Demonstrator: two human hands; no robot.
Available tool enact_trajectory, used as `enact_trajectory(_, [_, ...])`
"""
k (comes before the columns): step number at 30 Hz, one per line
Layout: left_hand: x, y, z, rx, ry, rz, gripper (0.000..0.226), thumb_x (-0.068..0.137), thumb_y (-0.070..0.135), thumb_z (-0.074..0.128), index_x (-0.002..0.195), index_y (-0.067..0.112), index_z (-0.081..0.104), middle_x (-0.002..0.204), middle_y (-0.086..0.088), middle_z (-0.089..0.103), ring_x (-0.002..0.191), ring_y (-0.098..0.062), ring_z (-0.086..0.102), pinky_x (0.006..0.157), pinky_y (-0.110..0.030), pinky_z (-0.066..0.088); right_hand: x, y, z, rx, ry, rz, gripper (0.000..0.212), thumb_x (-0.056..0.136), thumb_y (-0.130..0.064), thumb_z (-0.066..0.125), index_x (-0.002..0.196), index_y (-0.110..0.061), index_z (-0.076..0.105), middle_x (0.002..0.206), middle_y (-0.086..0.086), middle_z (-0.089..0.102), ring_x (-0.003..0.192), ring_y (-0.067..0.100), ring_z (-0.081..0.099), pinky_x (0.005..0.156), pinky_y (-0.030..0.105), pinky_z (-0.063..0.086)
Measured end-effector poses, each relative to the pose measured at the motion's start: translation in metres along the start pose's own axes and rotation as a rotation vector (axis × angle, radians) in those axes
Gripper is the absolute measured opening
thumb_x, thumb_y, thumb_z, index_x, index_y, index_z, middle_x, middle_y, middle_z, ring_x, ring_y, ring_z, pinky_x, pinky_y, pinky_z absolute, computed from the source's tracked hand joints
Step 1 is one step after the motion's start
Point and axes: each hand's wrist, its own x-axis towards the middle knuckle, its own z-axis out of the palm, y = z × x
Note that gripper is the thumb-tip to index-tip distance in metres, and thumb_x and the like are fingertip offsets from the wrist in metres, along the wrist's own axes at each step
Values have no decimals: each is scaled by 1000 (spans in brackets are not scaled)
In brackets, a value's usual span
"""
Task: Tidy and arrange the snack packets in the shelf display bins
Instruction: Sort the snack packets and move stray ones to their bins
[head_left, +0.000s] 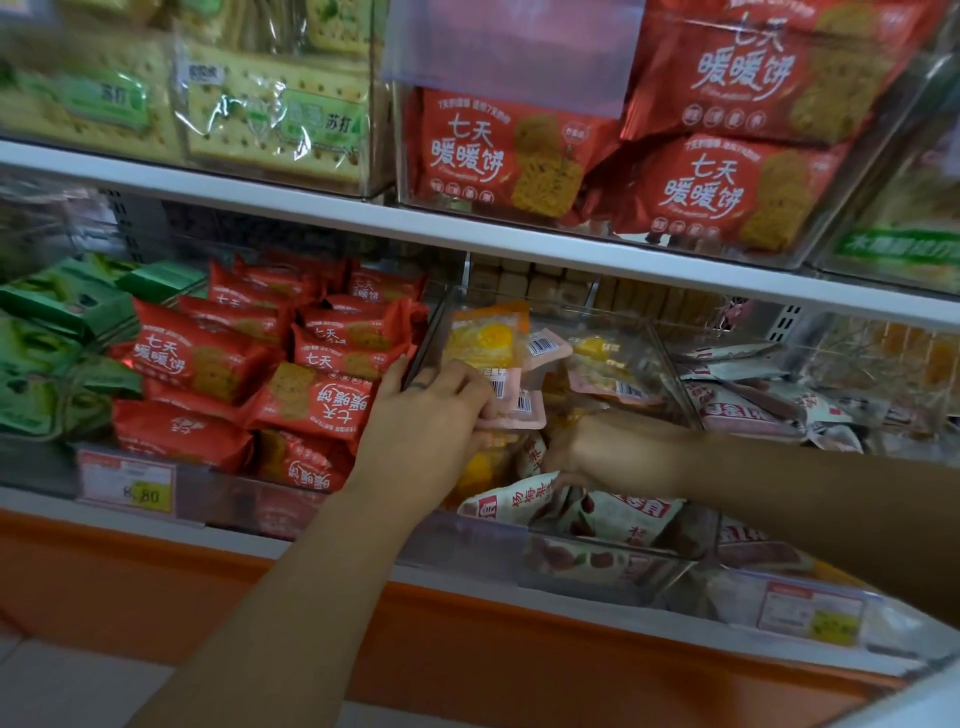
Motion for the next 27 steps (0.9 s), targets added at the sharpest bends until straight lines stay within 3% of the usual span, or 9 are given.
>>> enact_trajectory(2, [1, -1, 0, -9, 4, 5, 32, 64, 29, 82, 89, 20, 64, 101, -3, 65, 85, -27, 65, 97, -54, 38, -3, 0, 1, 5, -17, 40, 19, 92, -15, 52, 105, -12, 65, 96, 13, 66, 87, 31, 62, 75, 40, 50])
enact_trajectory(6, [2, -2, 2, -32, 2, -1, 31, 63, 29, 82, 87, 19, 64, 100, -3, 65, 84, -28, 66, 95, -54, 41, -19, -6, -21, 23, 63, -25, 24, 94, -28, 53, 90, -10, 69, 87, 3, 67, 79, 16, 61, 73, 31, 49])
enact_trajectory(11, [6, -8, -5, -115, -64, 2, 25, 82, 34, 65, 105, 25, 62, 122, 5, 56, 109, -24, 55, 105, -40, 26, -45, -9, -39, 44, 202, -50, 21, 90, -28, 59, 84, -12, 71, 75, -1, 66, 69, 8, 58, 66, 24, 49])
enact_trajectory(15, [9, -10, -10, -180, -83, -4, 29, 79, 32, 68, 107, 25, 65, 123, 5, 56, 112, -23, 55, 101, -38, 28, -74, -14, -50, 107, 414, -4, 23, 87, -28, 57, 78, -11, 71, 67, -4, 64, 62, 3, 55, 59, 11, 43])
enact_trajectory(20, [9, -7, -11, -118, -164, -37, 39, 78, 44, 69, 113, 28, 62, 127, 6, 53, 118, -20, 52, 107, -41, 23, -123, -22, -42, 148, 705, 268, 13, 86, -21, 64, 78, -14, 71, 60, -25, 48, 58, -15, 52, 51, -1, 31])
enact_trajectory(24, [6, 0, -16, -152, -209, -56, 32, 79, 46, 67, 107, 33, 62, 126, 12, 49, 120, -15, 48, 112, -44, 13, -141, -8, -32, 198, 810, 582, 20, 86, -28, 62, 86, -10, 73, 61, 0, 67, 50, 12, 60, 44, 20, 43])
enact_trajectory(27, [3, 5, -18, -149, -244, -45, 31, 81, 47, 65, 109, 36, 59, 126, 16, 46, 119, -12, 47, 113, -46, 6, -151, 9, -26, 307, 841, 792, 18, 88, -24, 62, 89, -9, 72, 62, 1, 65, 52, 15, 60, 41, 21, 42])
